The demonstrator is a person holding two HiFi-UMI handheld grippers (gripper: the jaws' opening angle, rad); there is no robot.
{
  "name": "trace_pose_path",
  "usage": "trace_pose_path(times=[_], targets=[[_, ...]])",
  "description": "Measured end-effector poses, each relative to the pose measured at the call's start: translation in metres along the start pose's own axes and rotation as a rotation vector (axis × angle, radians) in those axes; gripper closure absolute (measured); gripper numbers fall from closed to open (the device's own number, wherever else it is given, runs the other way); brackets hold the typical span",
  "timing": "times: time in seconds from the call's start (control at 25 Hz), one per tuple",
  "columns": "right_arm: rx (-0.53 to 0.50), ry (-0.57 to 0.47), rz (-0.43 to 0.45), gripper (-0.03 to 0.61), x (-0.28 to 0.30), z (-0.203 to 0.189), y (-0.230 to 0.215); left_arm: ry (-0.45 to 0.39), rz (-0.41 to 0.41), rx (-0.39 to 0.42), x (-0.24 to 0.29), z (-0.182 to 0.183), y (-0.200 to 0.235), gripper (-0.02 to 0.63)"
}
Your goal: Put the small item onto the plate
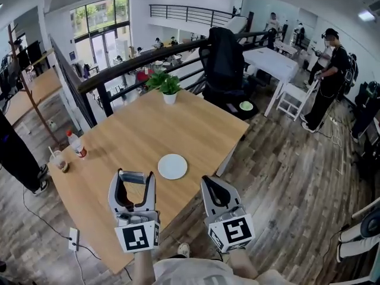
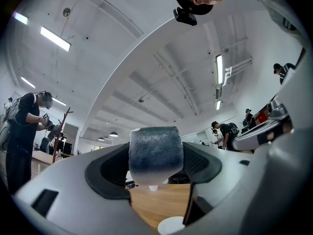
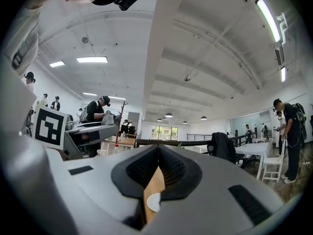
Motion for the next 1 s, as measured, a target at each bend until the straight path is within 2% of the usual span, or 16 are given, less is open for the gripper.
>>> trace_pose_path(times=[0.28,0.56,0.8,1.0], targets=[[-0.014,0.054,0.037,0.561,0.048,-0.021,-0.002,0.028,0.013,-0.021,0.031,-0.034,0.022,0.295],[0.015,0.065,0.068,0.561,0.072,-0.033,-0.024,0.066,0.03,0.01,0.051,-0.049,0.015,0.296],[0.035,0.021,0.14,0.561,0.096,-0.037,-0.048,0.052,0.084,0.06,0.067,-0.048,0.004,0.296],[0.078,-0.02,0.169,0.561,0.116,-0.035,-0.072,0.036,0.097,0.109,0.088,-0.044,-0.009,0.295]])
Point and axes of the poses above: the fingertips, and each gripper's own axes: x forward along the fingers, y to its left, z out of its top, the point moved 9 cm from there along -x, backward along the fingers, and after that the axes turned 11 degrees about -y, right-handed, at the moved point
